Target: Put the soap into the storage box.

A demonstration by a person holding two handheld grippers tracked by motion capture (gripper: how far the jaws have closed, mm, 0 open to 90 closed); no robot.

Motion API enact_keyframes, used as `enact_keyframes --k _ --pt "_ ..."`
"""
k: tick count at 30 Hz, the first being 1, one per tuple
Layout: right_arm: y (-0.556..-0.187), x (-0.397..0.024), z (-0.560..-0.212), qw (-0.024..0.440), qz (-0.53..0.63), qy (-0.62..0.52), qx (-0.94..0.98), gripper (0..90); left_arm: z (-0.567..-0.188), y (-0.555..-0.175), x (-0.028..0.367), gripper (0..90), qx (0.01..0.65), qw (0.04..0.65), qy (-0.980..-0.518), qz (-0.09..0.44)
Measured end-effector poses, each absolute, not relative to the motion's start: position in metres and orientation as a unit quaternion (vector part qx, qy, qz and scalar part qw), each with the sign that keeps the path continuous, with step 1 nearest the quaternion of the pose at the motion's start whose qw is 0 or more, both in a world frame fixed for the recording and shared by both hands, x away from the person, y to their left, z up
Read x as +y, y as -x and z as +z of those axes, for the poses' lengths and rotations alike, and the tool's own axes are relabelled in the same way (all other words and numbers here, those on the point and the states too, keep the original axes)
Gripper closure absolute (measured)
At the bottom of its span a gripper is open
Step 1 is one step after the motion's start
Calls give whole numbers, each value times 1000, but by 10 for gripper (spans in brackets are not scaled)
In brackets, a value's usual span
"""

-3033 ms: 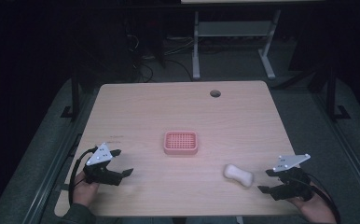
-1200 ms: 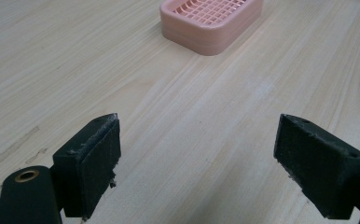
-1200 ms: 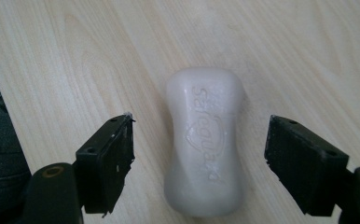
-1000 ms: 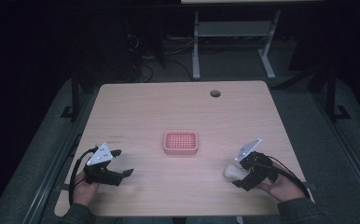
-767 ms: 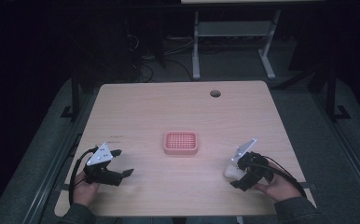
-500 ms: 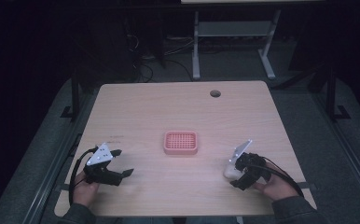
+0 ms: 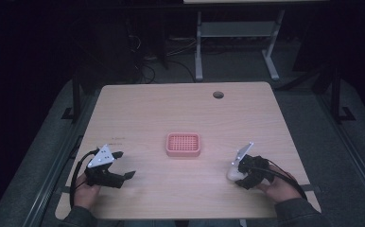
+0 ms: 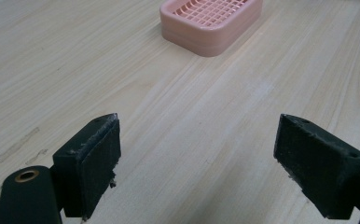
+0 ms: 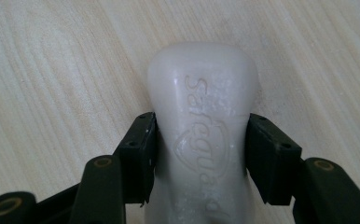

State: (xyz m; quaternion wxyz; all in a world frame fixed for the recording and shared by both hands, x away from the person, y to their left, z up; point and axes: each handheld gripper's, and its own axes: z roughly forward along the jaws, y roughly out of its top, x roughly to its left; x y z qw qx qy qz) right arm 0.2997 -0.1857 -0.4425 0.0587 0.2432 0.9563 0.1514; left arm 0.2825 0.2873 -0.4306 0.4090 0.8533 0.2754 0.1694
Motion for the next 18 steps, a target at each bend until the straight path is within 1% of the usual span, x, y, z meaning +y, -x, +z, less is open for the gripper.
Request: enact_keyframes --k 18 --pt "-299 -188 -443 57 160 -245 955 484 -430 -282 287 141 275 409 -854 170"
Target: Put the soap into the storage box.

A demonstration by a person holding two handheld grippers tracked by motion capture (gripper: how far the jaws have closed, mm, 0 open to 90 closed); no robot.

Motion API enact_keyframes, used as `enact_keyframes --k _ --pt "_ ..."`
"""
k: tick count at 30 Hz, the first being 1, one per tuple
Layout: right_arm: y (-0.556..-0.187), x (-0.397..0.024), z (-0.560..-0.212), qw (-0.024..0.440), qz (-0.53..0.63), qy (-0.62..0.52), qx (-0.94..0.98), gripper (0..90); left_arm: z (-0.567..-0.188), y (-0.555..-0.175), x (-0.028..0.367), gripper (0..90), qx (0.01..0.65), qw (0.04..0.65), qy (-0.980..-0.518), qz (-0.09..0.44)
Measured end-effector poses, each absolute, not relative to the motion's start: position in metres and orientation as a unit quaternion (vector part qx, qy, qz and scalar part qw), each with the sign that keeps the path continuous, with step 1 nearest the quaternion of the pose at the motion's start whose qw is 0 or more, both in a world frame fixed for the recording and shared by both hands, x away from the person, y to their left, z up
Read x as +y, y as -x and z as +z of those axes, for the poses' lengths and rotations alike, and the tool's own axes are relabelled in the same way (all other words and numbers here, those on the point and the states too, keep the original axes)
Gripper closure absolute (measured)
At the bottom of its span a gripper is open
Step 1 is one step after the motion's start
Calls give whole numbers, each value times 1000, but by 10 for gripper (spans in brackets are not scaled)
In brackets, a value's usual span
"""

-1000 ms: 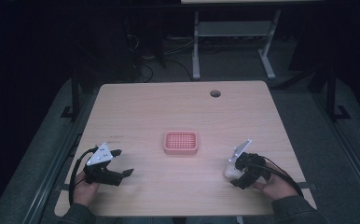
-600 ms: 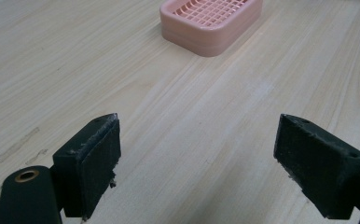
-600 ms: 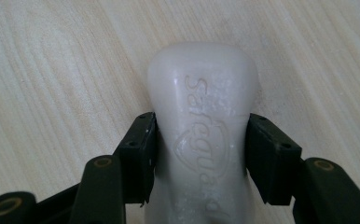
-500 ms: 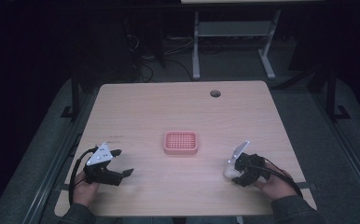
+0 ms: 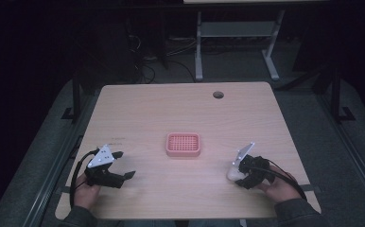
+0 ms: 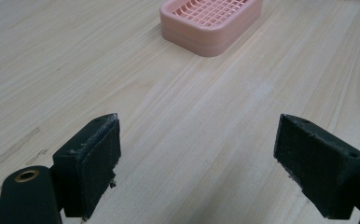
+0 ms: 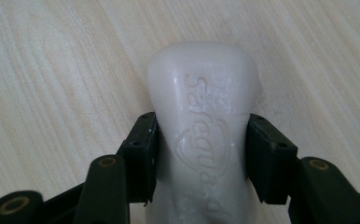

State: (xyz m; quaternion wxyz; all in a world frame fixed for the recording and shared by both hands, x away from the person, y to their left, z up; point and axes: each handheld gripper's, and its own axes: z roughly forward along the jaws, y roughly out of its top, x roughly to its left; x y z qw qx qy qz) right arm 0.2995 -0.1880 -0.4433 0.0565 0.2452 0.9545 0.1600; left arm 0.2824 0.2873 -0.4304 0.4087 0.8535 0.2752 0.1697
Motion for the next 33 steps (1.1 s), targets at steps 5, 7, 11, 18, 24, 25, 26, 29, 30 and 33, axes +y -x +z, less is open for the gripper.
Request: enact_keyframes --k 5,7,11,18,24,25,26,29,30,33 --pt "-299 -187 -443 58 155 -240 957 487 -430 -282 288 141 276 410 -852 170" --pt "-300 -187 -442 57 156 -239 957 487 -430 -282 288 141 277 410 -852 170" --pt "-300 -186 -438 56 171 -237 955 487 -430 -282 289 140 274 410 -853 172" --pt "-303 -182 -427 65 178 -228 955 488 -429 -282 289 141 274 411 -852 172" --pt "-307 -177 -422 65 180 -220 957 488 -429 -282 289 141 274 411 -852 172" --pt "-308 -176 -421 66 179 -218 957 488 -429 -282 289 141 275 412 -852 172" --pt "-309 -176 -421 65 180 -216 957 488 -429 -282 289 141 276 412 -851 172" --pt "-311 -174 -421 63 181 -215 958 487 -429 -282 289 141 278 412 -851 171" --pt "-312 -175 -420 62 182 -217 957 488 -429 -282 289 141 278 412 -851 171" --pt "-315 -178 -417 64 187 -222 955 488 -430 -282 289 140 278 413 -850 171"
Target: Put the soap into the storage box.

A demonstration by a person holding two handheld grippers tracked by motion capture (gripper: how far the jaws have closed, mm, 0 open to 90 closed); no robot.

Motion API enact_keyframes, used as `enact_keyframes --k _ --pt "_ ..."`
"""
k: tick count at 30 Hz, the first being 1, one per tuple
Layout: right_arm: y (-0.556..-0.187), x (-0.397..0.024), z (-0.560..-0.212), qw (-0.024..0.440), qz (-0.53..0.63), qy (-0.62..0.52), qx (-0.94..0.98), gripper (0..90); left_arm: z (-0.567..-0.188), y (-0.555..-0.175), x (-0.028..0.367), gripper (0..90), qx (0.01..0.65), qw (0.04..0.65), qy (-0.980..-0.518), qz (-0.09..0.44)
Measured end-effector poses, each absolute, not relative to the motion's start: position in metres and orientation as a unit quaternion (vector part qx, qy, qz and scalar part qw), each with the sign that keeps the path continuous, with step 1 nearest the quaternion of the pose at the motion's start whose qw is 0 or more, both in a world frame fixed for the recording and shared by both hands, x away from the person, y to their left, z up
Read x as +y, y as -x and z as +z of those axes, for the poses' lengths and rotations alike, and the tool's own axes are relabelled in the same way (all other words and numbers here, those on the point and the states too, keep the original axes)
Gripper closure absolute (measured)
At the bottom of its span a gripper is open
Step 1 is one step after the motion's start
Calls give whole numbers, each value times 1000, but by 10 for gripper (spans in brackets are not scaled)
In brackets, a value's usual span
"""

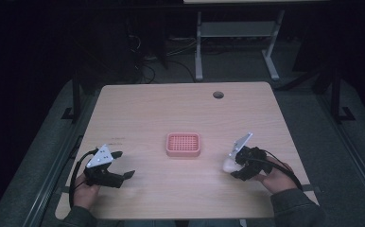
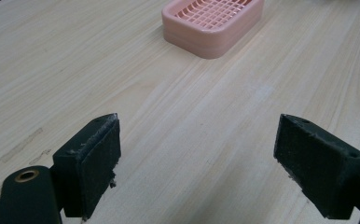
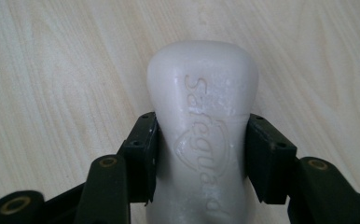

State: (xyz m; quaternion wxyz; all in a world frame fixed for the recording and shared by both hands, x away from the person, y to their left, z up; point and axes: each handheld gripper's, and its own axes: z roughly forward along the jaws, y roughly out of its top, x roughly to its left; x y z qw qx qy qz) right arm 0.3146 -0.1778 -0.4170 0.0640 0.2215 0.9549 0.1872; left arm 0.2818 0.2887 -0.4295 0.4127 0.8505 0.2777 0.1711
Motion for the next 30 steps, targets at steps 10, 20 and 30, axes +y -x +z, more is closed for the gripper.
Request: enact_keyframes --k 10,20,30 --pt "-322 -181 -413 61 197 -225 952 488 -429 -282 289 141 275 410 -852 172" --pt "-330 -175 -411 53 203 -218 953 488 -430 -282 288 141 276 413 -851 171" --pt "-337 -168 -407 51 209 -211 954 488 -430 -282 288 141 276 414 -851 171"
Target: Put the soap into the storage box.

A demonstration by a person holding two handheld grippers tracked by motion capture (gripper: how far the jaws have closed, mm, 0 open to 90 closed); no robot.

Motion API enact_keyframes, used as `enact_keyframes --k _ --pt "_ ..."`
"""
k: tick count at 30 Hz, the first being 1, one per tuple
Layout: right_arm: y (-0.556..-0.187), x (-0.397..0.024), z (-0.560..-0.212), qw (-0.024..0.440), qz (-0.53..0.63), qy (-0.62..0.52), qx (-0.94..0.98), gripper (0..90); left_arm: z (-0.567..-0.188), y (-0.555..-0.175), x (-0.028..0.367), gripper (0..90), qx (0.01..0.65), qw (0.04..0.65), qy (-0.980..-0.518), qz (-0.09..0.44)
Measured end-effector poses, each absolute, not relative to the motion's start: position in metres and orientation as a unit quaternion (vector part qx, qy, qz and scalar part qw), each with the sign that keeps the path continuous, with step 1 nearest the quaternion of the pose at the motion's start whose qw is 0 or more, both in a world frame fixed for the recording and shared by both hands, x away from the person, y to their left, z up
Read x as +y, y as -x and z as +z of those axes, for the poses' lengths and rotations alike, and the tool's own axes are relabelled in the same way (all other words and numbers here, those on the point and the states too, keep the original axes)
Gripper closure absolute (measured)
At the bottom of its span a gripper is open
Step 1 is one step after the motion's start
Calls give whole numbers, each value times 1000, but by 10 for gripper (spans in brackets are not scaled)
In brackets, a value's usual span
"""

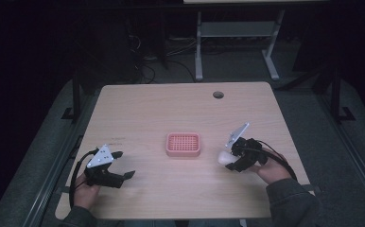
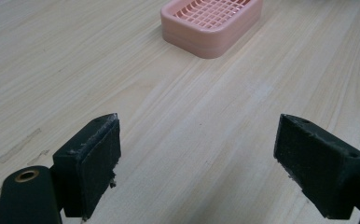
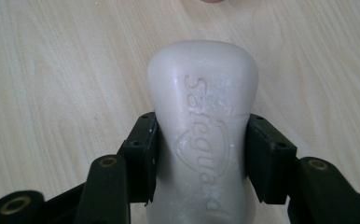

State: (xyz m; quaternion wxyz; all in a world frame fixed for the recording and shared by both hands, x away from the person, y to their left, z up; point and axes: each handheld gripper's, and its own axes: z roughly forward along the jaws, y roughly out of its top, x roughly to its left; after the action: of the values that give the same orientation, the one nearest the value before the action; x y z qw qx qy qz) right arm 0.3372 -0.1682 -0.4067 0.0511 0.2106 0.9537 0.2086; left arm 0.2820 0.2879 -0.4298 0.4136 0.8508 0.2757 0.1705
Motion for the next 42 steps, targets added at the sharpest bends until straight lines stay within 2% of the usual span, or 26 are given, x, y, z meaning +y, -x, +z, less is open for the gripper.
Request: enact_keyframes --k 42 --pt "-355 -145 -392 53 213 -189 957 488 -429 -282 288 141 273 412 -852 171"
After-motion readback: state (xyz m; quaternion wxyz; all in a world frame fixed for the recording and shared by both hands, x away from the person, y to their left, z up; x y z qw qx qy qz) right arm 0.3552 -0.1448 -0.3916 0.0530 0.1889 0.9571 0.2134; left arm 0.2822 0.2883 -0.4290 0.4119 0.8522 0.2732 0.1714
